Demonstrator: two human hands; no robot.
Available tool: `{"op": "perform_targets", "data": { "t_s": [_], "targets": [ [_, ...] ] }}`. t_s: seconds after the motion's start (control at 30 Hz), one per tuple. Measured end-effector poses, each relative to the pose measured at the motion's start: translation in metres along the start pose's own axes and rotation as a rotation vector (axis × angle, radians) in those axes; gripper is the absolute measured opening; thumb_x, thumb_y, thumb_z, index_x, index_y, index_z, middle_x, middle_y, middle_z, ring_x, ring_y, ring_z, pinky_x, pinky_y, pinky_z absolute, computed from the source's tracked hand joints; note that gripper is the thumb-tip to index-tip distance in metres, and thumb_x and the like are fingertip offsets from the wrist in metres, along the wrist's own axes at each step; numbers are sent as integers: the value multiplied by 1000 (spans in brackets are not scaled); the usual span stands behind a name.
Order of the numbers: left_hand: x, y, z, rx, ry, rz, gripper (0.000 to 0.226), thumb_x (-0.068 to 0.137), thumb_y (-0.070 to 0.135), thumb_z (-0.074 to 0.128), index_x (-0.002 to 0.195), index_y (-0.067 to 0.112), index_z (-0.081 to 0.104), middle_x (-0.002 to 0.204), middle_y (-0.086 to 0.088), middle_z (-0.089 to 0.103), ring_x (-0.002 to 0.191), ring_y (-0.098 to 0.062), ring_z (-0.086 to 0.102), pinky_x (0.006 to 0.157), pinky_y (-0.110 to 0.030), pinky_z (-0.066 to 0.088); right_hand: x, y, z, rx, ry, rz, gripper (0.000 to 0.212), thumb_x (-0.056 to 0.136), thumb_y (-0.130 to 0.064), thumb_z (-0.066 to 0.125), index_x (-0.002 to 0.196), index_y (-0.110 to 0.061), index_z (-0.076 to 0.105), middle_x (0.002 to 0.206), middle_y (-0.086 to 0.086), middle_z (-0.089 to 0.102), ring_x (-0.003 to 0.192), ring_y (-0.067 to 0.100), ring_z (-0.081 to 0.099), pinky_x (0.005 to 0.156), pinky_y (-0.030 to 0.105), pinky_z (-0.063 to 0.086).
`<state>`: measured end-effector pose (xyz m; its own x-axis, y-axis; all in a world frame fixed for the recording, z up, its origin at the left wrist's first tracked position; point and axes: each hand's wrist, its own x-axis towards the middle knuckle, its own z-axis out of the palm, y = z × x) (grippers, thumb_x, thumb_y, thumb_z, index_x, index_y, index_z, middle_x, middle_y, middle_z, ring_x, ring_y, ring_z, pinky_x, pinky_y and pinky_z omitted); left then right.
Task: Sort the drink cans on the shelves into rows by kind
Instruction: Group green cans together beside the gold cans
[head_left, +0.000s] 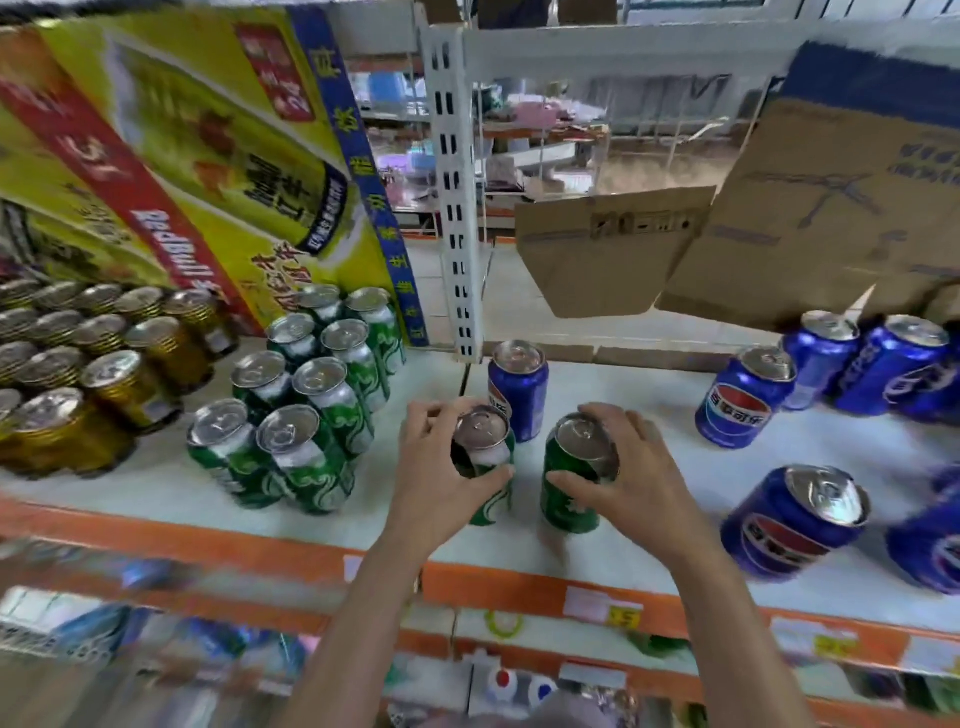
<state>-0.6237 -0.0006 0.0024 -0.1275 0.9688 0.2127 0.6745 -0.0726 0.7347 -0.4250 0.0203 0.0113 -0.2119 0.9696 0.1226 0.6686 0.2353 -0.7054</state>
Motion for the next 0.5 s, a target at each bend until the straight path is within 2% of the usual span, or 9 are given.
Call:
{"op": "perform_targets", "data": {
  "t_s": [0.07,0.1,0.2,0.27,0.37,0.43,0.5],
  "targets": [
    [2,-5,-3,-57,-59,-9,63,67,28,82,120,38,50,112,7,33,111,-13,45,96,-21,39,-2,3,0,30,14,9,64,71,-40,76,125,-34,41,116,-11,38,113,7,36,91,21,35],
    [2,-8,-7,-90,-92,-11,64,66,25,83,119,42,50,113,7,33,111,-12,46,99,-25,40,-4,4,1,36,7,13,64,70,-41,76,122,-36,40,116,-11,38,113,7,35,91,20,34],
    [0,-17,-23,-204,-219,12,71,66,13,83,119,46,48,114,9,36,112,-5,48,104,-25,38,-10,3,2,46,-39,17,64,72,-40,75,125,-39,38,116,-10,37,114,8,33,94,21,32],
    [-3,-24,-30,-295,-296,15,76,70,5,80,128,42,46,119,12,41,115,-2,48,107,-26,37,-13,2,1,62,-61,10,68,74,-36,74,130,-40,37,118,-10,39,116,9,34,97,24,34],
    [-6,-32,-35,-452,-376,-18,79,72,-2,76,134,35,44,128,13,49,121,-1,48,110,-32,35,-16,2,-2,106,-99,31,73,76,-29,74,129,-50,29,120,-13,42,115,8,37,97,26,37],
    [-8,-35,-36,-505,-402,-41,76,71,6,79,133,34,45,130,14,53,123,-4,49,111,-35,34,-19,3,-1,145,-107,89,76,75,-26,74,131,-48,28,125,-9,44,113,8,41,95,25,38],
    [-11,-31,-37,-494,-396,-58,76,66,34,80,132,34,44,131,14,53,123,-4,49,110,-34,35,-22,2,-1,153,-111,139,79,75,-28,74,136,-40,26,130,-4,44,114,11,45,94,26,39]
  ]
}}
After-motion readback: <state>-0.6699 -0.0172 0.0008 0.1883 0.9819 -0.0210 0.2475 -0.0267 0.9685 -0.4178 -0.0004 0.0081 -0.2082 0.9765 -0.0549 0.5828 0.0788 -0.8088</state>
